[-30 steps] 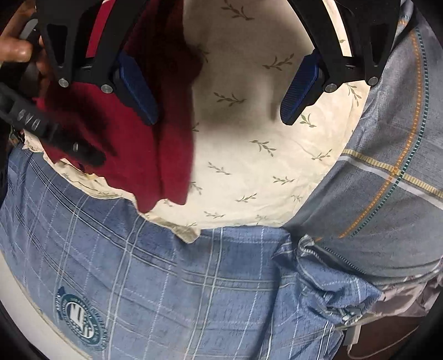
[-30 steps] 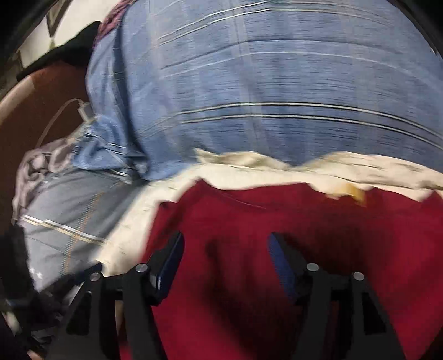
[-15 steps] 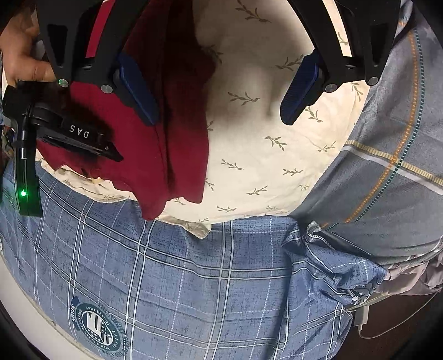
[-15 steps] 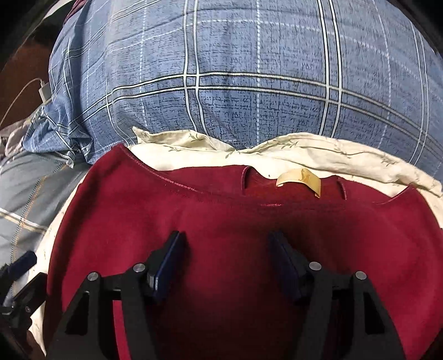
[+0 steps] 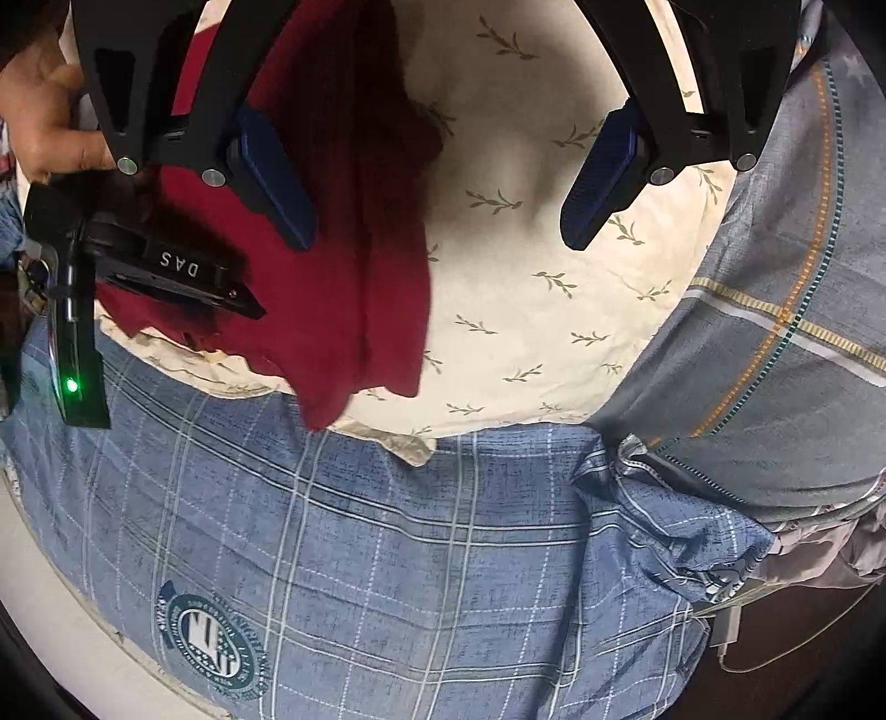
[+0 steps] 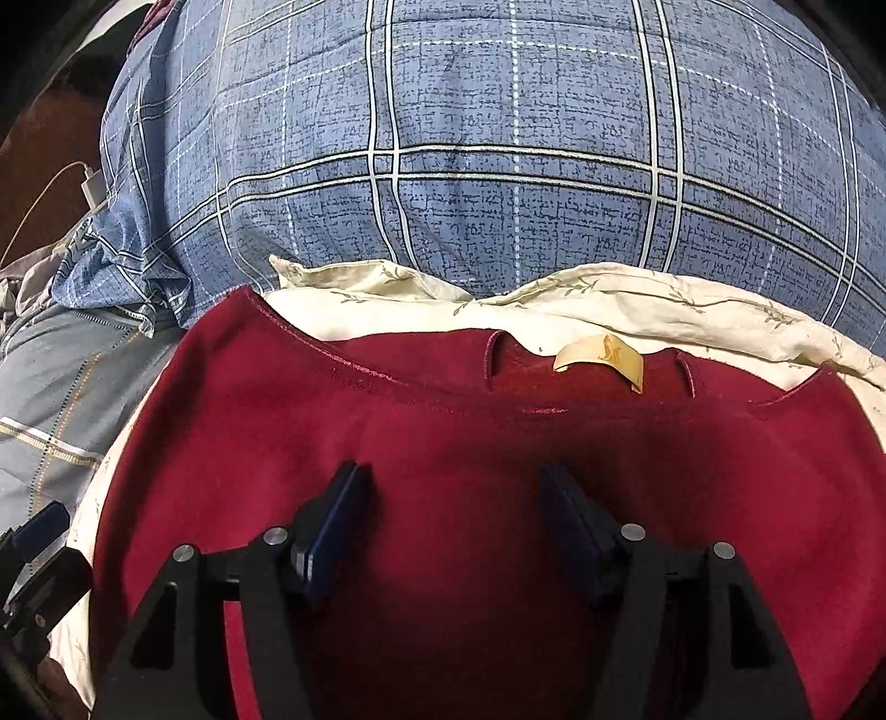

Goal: Fold small clothes

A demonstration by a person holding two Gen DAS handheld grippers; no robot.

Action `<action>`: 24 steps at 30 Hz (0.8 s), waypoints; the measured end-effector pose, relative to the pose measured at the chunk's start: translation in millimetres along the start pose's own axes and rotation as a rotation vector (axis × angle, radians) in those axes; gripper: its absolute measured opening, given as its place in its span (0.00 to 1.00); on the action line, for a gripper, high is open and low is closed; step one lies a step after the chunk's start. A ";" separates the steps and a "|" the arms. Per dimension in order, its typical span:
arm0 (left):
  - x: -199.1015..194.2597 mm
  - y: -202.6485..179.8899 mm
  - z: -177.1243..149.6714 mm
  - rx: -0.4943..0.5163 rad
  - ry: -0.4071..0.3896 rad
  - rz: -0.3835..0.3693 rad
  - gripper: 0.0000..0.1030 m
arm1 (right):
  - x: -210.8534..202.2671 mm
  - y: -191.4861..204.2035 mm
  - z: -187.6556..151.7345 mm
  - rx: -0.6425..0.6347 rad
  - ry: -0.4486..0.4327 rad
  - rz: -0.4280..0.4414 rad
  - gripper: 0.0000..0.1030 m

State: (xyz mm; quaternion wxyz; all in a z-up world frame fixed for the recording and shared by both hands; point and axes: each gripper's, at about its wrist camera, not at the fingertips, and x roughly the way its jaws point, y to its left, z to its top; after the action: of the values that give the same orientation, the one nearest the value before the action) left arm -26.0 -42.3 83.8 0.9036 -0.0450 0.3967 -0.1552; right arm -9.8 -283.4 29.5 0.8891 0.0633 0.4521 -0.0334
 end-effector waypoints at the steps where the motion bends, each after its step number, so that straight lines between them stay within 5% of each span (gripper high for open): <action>1: -2.8 0.9 0.2 0.000 -0.003 -0.010 0.87 | -4.8 0.0 1.6 0.000 0.005 -0.002 0.67; 9: -2.8 6.6 -0.1 -0.014 0.039 -0.092 0.88 | -13.4 24.1 25.9 0.003 0.033 0.167 0.65; 14: 19.5 8.1 0.2 -0.003 0.102 -0.041 0.88 | 23.1 52.0 51.6 -0.039 0.150 0.238 0.68; 16: 28.8 7.5 1.5 -0.002 0.128 -0.029 0.88 | 38.3 55.3 54.4 -0.023 0.217 0.234 0.68; 24: 34.6 12.0 1.6 -0.058 0.149 -0.056 0.88 | 19.0 83.4 54.5 -0.076 0.238 0.279 0.69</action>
State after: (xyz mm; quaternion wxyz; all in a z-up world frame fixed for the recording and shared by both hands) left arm 0.1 -41.8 58.1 0.8653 -0.0708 0.4657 -0.1717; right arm 54.7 -208.7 52.8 0.8272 0.0951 0.5418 0.1151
